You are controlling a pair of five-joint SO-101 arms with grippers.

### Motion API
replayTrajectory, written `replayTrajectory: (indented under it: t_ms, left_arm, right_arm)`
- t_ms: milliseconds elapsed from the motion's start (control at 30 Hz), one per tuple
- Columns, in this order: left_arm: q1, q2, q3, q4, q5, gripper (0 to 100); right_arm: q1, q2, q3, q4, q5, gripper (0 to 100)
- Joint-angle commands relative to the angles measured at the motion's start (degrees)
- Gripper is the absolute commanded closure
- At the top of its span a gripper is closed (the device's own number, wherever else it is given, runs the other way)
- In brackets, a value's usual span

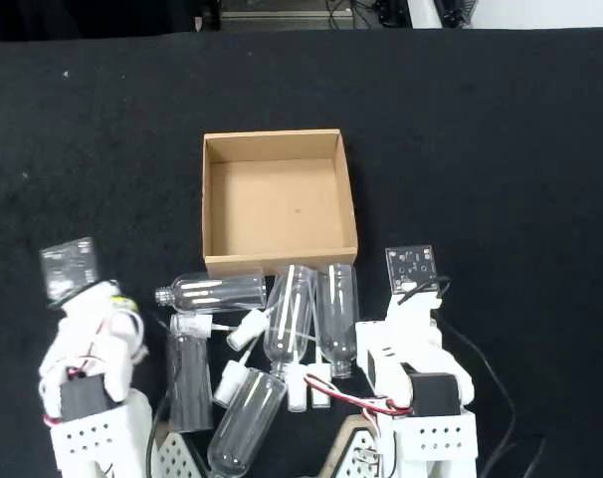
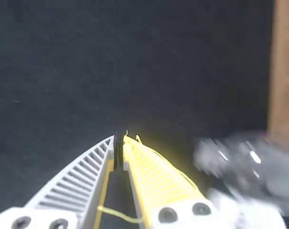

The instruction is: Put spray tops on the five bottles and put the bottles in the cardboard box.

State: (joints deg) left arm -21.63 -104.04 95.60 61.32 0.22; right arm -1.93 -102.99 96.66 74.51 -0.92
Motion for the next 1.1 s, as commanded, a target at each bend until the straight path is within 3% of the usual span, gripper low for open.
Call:
replayTrajectory:
  t_ms: [0,100,267,500,767,1067]
  left_arm:
    - [-8.2,-0.4,-3.5,-5.8,-9.1,97]
    - [-8.0,-0.4,-4.4,-6.5,-16.3,97]
    - [-5.2,0.1,-14.1,-0.8,-17.0,97]
    - [-0.1,3.2,-31.8,10.6,-17.1,79]
    - [9.7,31.7,-42.1,20.4,-22.5,80]
    - [21.3,59.3,-46.7,25.1,-12.5,80]
  right_arm:
    - [0.9,-5.7,-0.2,0.3,0.4,98.7]
    - [0.9,-5.7,-0.2,0.3,0.4,98.7]
    - [0.9,-5.7,-0.2,0.3,0.4,98.7]
    - [0.9,-5.7,-0.2,0.3,0.4,98.7]
    - [0.9,-5.7,-0.2,0.3,0.4,98.7]
    - [0.9,-5.7,-0.2,0.3,0.4,98.7]
